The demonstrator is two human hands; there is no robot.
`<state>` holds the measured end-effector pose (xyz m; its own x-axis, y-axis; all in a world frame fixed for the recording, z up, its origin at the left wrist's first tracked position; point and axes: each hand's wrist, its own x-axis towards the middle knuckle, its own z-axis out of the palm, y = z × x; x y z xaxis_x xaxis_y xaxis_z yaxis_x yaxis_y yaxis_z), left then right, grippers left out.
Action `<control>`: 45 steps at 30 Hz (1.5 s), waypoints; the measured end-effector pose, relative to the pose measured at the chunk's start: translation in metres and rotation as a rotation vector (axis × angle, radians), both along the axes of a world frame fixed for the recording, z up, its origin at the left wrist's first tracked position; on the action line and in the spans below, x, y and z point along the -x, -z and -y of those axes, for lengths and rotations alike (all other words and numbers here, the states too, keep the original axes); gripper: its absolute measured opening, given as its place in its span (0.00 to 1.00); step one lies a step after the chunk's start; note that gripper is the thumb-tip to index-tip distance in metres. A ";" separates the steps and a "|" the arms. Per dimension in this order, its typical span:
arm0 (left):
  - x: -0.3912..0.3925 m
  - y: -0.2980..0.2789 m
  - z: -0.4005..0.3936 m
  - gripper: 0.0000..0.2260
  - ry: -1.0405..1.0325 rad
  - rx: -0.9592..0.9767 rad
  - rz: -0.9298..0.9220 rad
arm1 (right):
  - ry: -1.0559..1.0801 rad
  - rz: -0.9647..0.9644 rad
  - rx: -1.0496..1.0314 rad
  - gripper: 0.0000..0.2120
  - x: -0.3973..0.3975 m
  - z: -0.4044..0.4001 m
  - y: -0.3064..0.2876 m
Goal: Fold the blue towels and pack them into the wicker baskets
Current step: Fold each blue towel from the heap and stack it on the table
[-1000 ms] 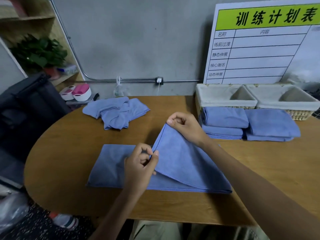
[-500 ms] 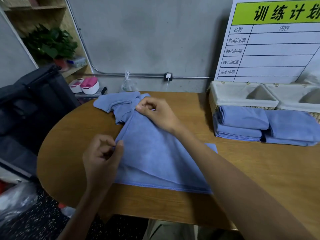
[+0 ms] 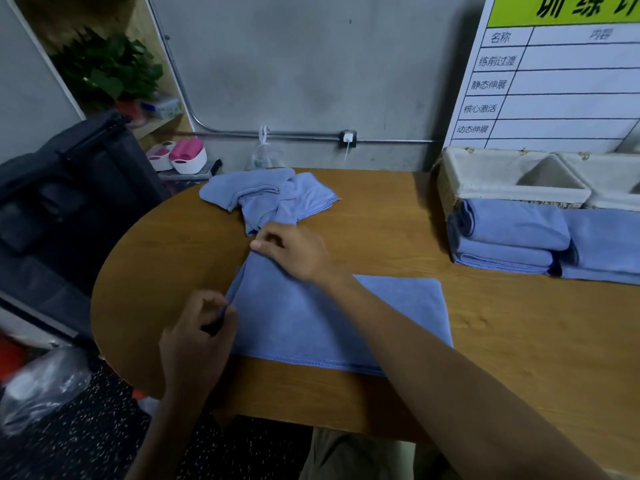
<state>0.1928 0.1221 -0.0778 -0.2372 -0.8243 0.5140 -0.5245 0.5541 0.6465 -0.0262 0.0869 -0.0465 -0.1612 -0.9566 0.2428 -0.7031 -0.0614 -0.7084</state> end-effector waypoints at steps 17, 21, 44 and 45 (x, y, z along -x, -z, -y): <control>0.122 0.020 -0.024 0.37 0.358 -0.097 0.822 | 0.562 -0.549 -0.083 0.11 0.126 -0.129 0.053; 0.101 0.026 -0.001 0.39 0.281 -0.083 0.887 | 0.594 -0.469 -0.076 0.10 0.144 -0.147 0.054; 0.179 0.020 -0.134 0.23 0.613 0.281 0.504 | 0.053 0.047 -0.199 0.11 0.187 -0.199 0.029; 0.180 0.019 -0.135 0.23 0.605 0.293 0.493 | 0.050 0.072 -0.197 0.12 0.188 -0.199 0.028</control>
<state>0.0124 0.2572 -0.0969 -0.8500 -0.3314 0.4095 -0.2675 0.9412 0.2064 -0.2142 0.2858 -0.0747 -0.2194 -0.9749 0.0377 -0.6486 0.1169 -0.7521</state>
